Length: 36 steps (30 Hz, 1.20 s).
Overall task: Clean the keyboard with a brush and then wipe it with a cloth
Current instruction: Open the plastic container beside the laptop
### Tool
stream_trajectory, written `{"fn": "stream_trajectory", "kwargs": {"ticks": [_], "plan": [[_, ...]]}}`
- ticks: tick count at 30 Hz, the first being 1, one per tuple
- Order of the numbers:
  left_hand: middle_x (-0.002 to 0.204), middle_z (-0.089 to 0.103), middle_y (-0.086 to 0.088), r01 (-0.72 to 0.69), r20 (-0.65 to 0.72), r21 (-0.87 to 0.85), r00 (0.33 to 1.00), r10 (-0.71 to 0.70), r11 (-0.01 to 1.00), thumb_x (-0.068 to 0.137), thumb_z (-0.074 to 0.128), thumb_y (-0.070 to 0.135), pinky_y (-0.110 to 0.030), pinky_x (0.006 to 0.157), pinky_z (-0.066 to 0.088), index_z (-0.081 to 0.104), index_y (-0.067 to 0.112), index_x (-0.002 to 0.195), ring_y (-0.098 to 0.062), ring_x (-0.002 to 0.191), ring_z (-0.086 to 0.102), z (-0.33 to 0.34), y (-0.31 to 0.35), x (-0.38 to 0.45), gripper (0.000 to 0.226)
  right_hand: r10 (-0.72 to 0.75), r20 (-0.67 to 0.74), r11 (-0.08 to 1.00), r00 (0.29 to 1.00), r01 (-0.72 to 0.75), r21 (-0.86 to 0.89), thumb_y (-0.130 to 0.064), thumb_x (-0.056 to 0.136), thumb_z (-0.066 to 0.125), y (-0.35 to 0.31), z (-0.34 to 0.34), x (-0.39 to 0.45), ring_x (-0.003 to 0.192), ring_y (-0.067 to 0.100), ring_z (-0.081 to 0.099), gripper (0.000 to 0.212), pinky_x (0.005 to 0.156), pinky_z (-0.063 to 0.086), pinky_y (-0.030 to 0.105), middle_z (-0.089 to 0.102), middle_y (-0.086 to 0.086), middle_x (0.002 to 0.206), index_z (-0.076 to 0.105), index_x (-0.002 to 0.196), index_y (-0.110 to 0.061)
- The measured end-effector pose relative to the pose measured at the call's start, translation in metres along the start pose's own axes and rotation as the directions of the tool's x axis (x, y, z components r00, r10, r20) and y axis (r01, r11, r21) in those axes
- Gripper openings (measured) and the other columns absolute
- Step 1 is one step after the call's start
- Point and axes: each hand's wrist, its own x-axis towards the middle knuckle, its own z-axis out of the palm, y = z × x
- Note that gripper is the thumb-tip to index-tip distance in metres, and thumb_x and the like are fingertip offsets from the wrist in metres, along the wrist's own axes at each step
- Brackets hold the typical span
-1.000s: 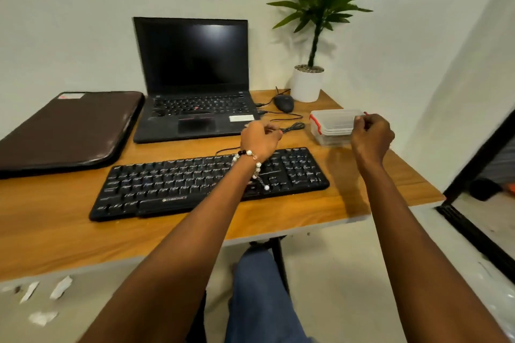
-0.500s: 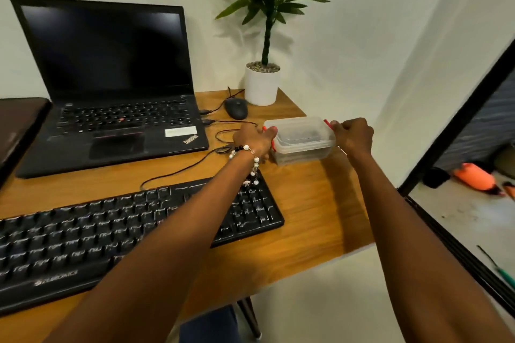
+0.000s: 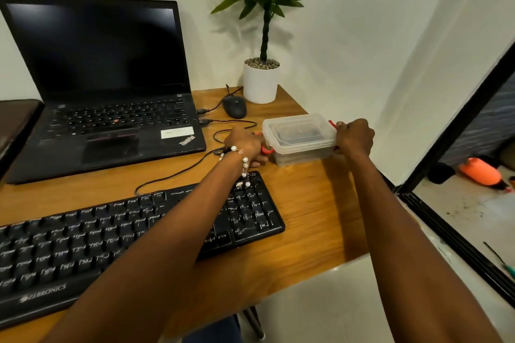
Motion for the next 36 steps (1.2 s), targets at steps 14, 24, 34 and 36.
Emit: {"fn": "stream_trajectory", "kwargs": {"ticks": [14, 24, 34, 36], "plan": [[0.089, 0.059, -0.013, -0.04, -0.031, 0.058, 0.999, 0.041, 0.998, 0.089, 0.066, 0.017, -0.027, 0.058, 0.047, 0.058, -0.004, 0.1, -0.024, 0.078, 0.059, 0.009, 0.028, -0.019, 0.025, -0.043, 0.103, 0.998, 0.994, 0.038, 0.05, -0.038, 0.089, 0.056, -0.02, -0.002, -0.004, 0.09, 0.033, 0.054, 0.03, 0.082, 0.038, 0.04, 0.056, 0.011, 0.086, 0.053, 0.078, -0.011], [0.103, 0.07, -0.015, -0.229, -0.092, -0.112, 0.971, 0.219, 0.967, 0.072, 0.079, 0.003, -0.032, 0.077, 0.057, 0.072, 0.011, 0.093, -0.028, 0.093, 0.068, 0.004, 0.037, -0.039, 0.024, 0.07, 0.001, 0.871, 0.998, -0.061, 0.488, -0.035, 0.091, 0.055, -0.032, -0.046, -0.017, 0.068, 0.024, 0.048, 0.04, 0.062, 0.038, 0.032, 0.053, 0.009, 0.069, 0.049, 0.063, -0.008], [0.081, 0.071, 0.0, -0.547, 0.288, 0.209, 0.827, 0.483, 0.811, 0.075, 0.074, -0.007, -0.012, 0.061, 0.052, 0.073, 0.008, 0.08, -0.005, 0.071, 0.063, -0.008, 0.004, -0.076, 0.015, 0.2, 0.324, 0.573, 0.925, -0.379, 0.727, -0.032, 0.09, 0.065, 0.021, -0.104, -0.066, 0.078, 0.026, 0.064, 0.033, 0.062, 0.051, 0.032, 0.064, 0.012, 0.089, 0.061, 0.099, -0.001], [0.083, 0.073, 0.001, -0.61, 0.352, 0.373, 0.79, 0.502, 0.699, 0.072, 0.078, -0.001, -0.023, 0.076, 0.056, 0.074, 0.015, 0.074, -0.009, 0.082, 0.065, -0.003, -0.007, -0.081, 0.016, 0.205, 0.346, 0.653, 0.916, -0.391, 0.649, -0.015, 0.084, 0.072, 0.037, -0.1, -0.076, 0.082, 0.026, 0.066, 0.025, 0.066, 0.055, 0.032, 0.068, 0.015, 0.097, 0.066, 0.102, 0.002]]}}
